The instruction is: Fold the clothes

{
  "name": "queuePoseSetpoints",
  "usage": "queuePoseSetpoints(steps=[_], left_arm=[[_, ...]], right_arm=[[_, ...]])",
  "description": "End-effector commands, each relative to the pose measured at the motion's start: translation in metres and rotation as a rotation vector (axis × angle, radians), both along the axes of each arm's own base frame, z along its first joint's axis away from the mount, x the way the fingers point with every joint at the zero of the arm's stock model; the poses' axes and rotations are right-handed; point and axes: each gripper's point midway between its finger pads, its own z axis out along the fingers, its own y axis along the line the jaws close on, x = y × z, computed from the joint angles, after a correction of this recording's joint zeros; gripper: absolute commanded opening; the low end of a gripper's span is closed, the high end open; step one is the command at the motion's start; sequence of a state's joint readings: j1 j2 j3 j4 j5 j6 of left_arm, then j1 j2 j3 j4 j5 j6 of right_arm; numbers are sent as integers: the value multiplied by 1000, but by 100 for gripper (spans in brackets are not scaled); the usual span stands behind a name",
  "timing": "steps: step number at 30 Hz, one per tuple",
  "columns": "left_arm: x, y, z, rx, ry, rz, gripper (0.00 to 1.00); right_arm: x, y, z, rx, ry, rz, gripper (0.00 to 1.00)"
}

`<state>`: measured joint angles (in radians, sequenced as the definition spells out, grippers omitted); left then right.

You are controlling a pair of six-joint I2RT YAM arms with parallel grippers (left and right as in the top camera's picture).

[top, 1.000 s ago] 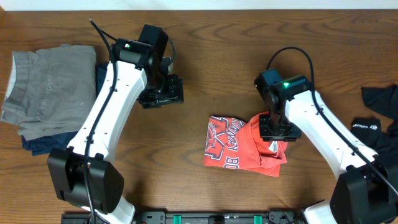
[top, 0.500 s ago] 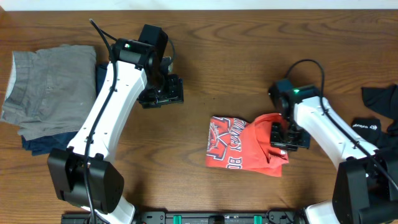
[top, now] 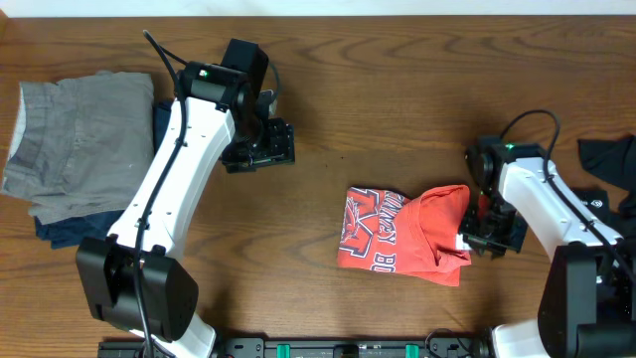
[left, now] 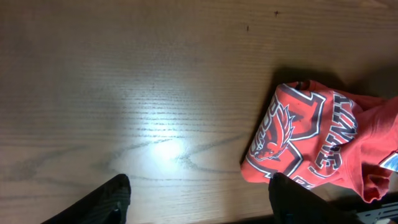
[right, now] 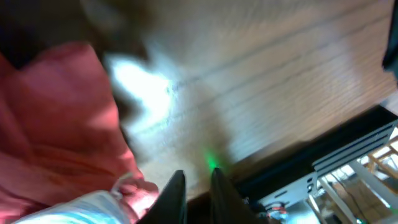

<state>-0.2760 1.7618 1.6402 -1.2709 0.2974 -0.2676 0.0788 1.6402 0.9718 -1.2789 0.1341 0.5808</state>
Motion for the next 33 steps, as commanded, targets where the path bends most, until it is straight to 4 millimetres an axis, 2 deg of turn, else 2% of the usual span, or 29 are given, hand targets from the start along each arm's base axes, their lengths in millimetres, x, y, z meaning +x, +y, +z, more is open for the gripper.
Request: queuePoseSetpoints(steps=[1, 3, 5, 8, 11, 13, 21, 28, 30, 33], left_arm=[[-3, -16, -1, -55, -7, -94, 74], [-5, -27, 0, -83, -19, -143, 75], [-5, -32, -2, -84, -23, -166, 76], [-6, -39, -7, -84, -13, -185, 76], [-9, -47, -16, -78, 15, -207, 76], [-11, -53, -26, -72, 41, -223, 77], [-24, -85, -58, -98, 141, -292, 77], [-35, -101, -82, -75, 197, -343, 77], [-37, -105, -87, -71, 204, -352, 77], [-38, -109, -94, -67, 213, -362, 77]], right_arm=[[0, 14, -1, 108, -4, -8, 9], [5, 22, 3, 159, -34, 4, 10], [13, 23, 16, 166, -83, 9, 13], [35, 31, 45, 230, -201, 79, 18], [56, 54, 69, 376, -316, 227, 36], [61, 66, 74, 444, -344, 294, 38], [64, 107, 49, 614, -321, 370, 38], [70, 123, 22, 628, -284, 416, 36], [70, 126, 16, 625, -270, 427, 31], [73, 128, 10, 626, -268, 432, 9]])
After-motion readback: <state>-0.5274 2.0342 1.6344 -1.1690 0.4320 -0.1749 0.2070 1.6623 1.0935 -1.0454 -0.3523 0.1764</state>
